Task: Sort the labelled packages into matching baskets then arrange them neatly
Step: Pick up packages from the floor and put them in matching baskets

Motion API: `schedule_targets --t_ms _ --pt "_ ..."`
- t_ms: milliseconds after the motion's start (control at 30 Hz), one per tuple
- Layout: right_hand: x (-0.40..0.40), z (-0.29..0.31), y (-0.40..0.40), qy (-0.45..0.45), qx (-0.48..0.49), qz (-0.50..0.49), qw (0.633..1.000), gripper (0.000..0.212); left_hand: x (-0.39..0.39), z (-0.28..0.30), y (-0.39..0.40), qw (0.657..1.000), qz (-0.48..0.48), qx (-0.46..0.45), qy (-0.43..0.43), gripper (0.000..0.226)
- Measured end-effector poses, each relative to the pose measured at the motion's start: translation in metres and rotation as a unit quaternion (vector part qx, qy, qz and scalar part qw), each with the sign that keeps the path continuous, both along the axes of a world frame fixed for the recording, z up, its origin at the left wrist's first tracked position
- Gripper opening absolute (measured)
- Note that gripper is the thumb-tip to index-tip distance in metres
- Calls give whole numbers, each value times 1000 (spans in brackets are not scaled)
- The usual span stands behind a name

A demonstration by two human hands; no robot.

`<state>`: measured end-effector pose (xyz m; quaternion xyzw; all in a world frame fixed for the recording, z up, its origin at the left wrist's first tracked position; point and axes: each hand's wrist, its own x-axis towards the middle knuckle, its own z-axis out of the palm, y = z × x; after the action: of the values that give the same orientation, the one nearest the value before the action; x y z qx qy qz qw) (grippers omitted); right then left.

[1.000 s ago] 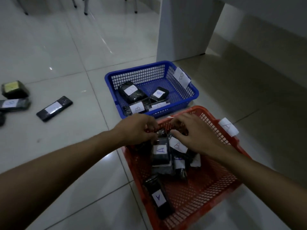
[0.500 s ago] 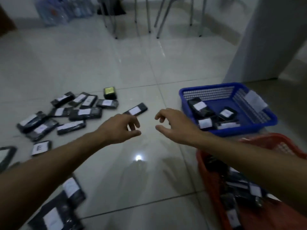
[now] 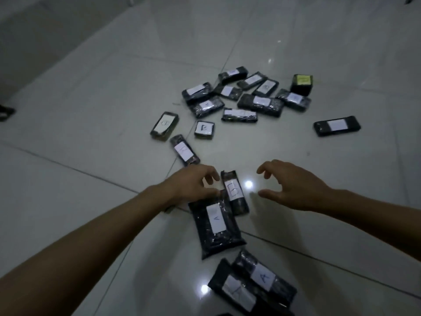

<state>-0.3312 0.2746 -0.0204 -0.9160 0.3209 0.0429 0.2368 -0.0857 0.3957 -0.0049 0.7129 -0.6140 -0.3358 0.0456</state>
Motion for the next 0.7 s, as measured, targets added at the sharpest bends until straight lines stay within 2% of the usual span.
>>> schedule_targets --t_ms 167,333,467,567,700 --pt "38 -33 29 0 49 -84 995 53 10 -33 25 998 58 -17 4 46" --pt "52 -50 43 -18 27 -139 990 60 -4 -53 33 999 12 -35 -16 60" --pt "55 -58 43 -16 71 -170 983 62 -4 -57 31 998 19 -32 -44 68" --pt "53 -61 41 -28 146 -203 968 51 -7 -55 33 997 33 -47 -59 68" --pt "55 -55 39 -63 200 -214 954 24 -18 -49 36 992 7 -93 -86 68"
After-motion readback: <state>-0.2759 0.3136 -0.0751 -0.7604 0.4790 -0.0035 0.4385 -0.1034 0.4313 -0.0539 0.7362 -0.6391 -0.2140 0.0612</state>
